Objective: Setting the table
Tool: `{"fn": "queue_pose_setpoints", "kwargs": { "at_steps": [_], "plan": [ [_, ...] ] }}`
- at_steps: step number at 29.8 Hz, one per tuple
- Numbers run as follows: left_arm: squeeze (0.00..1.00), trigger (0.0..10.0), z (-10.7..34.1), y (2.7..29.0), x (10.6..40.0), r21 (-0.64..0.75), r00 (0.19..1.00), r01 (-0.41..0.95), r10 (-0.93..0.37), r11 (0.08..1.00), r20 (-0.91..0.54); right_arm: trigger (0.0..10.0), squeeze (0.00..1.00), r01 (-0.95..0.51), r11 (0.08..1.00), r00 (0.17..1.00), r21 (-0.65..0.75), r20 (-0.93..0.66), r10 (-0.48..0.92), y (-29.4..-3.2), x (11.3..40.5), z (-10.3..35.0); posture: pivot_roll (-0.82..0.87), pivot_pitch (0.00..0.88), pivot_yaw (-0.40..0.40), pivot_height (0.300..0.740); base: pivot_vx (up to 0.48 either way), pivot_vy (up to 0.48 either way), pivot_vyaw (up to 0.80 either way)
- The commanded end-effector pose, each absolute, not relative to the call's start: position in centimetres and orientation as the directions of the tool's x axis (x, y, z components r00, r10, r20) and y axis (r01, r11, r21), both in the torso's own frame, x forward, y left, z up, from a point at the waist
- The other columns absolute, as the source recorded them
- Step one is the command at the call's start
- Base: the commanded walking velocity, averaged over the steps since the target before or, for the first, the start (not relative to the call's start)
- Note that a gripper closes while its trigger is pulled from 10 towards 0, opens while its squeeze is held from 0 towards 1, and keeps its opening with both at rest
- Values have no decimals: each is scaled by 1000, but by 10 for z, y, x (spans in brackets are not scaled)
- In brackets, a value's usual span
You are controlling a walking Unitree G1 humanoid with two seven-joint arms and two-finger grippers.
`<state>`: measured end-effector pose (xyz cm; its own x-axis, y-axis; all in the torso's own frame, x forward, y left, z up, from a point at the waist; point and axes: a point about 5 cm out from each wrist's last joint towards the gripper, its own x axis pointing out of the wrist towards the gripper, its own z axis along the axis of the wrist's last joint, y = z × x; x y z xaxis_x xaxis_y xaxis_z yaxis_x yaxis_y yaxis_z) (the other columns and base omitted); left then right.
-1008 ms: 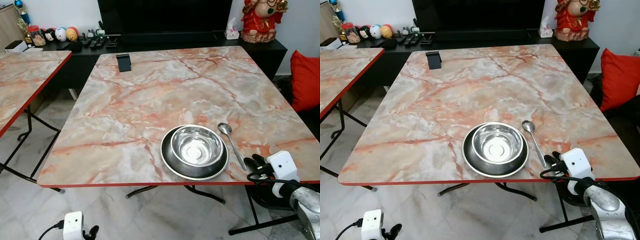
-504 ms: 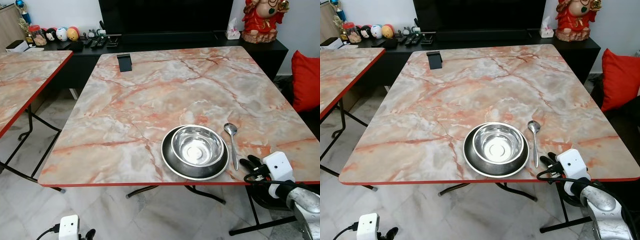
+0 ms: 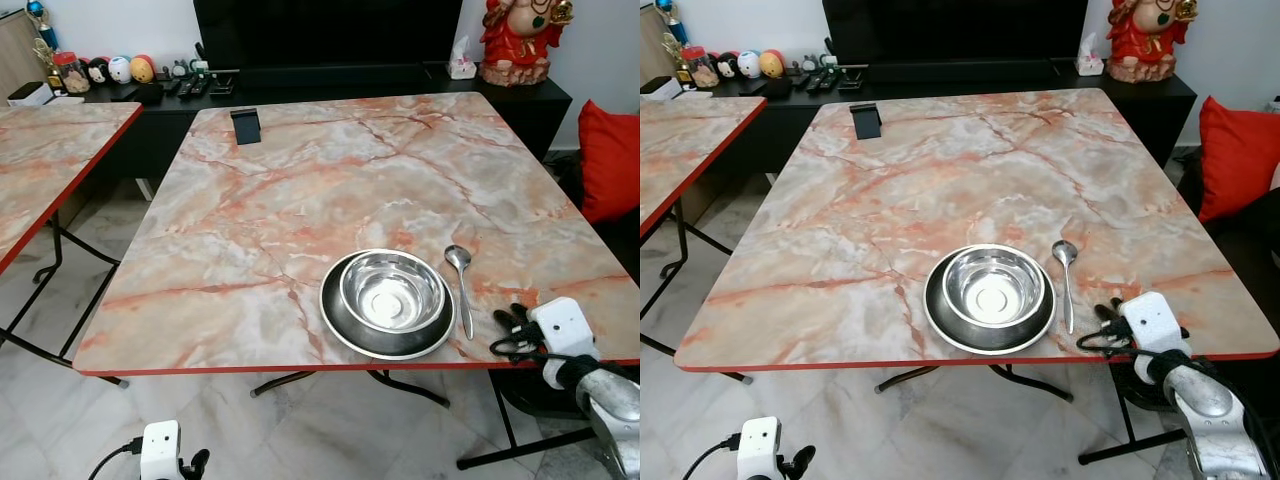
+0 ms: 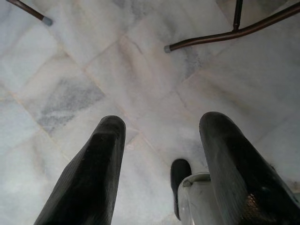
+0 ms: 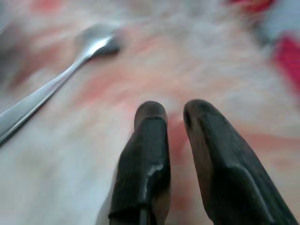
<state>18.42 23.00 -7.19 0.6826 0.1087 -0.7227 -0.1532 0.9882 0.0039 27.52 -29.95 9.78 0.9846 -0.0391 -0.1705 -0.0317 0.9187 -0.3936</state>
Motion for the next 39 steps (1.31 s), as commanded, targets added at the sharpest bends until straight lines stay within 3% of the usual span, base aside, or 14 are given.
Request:
{"fn": "queue_pose_setpoints", "kwargs": {
  "at_steps": [1,7,16,29,39],
  "plan": [
    [0,10000,-72,241,179,20,666,-172,131,985,-734,10000,0,40,922,993,-386,-89,-80,-297,279,106,-155,0,78,707,0,0,0],
    [0,10000,-71,266,162,43,648,-207,170,977,-743,10000,0,147,957,984,-251,139,-114,-267,285,133,-157,0,87,707,0,0,0],
    [0,10000,-76,271,147,51,608,-237,189,970,-771,10000,0,33,974,970,-224,243,23,-209,284,143,-149,0,87,707,0,0,0],
    [0,10000,-78,261,153,52,595,-221,177,974,-784,10000,0,98,983,932,-153,361,-36,-192,287,174,-153,0,87,707,0,150,0],
    [0,10000,-79,253,156,33,610,-237,175,971,-773,10000,0,6,989,934,-151,353,48,-172,298,180,-132,0,27,707,0,335,0]
  ]
}}
